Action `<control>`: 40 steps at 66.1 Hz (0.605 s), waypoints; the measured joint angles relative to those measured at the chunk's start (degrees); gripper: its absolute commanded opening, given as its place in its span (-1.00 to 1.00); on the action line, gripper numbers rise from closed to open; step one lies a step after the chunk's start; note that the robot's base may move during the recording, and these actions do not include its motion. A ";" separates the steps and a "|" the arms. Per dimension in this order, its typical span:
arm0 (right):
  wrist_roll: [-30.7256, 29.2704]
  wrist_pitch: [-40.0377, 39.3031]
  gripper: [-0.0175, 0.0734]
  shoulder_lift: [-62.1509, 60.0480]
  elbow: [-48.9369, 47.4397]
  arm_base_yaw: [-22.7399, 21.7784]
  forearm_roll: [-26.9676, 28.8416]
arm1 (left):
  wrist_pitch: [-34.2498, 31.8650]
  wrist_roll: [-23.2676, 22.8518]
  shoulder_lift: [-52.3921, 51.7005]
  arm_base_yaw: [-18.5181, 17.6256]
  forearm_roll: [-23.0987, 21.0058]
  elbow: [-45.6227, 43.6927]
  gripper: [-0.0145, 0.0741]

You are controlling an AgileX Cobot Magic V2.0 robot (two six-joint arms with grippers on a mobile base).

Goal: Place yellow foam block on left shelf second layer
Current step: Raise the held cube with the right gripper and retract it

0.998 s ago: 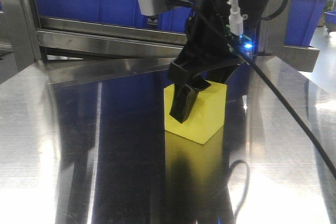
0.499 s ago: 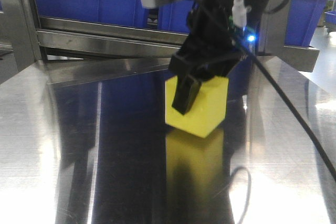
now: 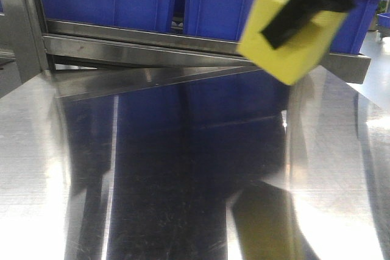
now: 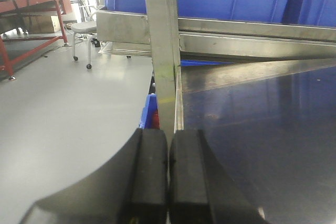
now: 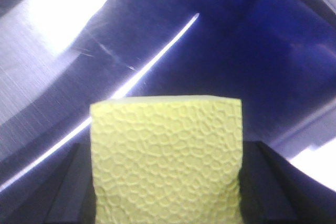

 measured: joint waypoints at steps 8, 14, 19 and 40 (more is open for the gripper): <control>0.00 -2.42 -0.03 -7.96 7.33 -3.46 0.00 | 0.00 0.00 0.00 0.00 0.00 0.00 -0.36; 0.49 -3.26 -0.03 -14.08 12.12 -6.40 0.00 | 0.00 0.00 0.00 0.00 0.00 0.00 -0.36; 1.85 -3.36 -0.03 -19.51 15.39 -8.70 0.00 | 0.00 0.00 0.00 0.00 0.00 0.00 -0.36; 4.07 -3.63 -0.03 -41.77 23.12 -15.05 0.00 | 0.00 0.00 0.00 0.00 0.00 0.00 -0.36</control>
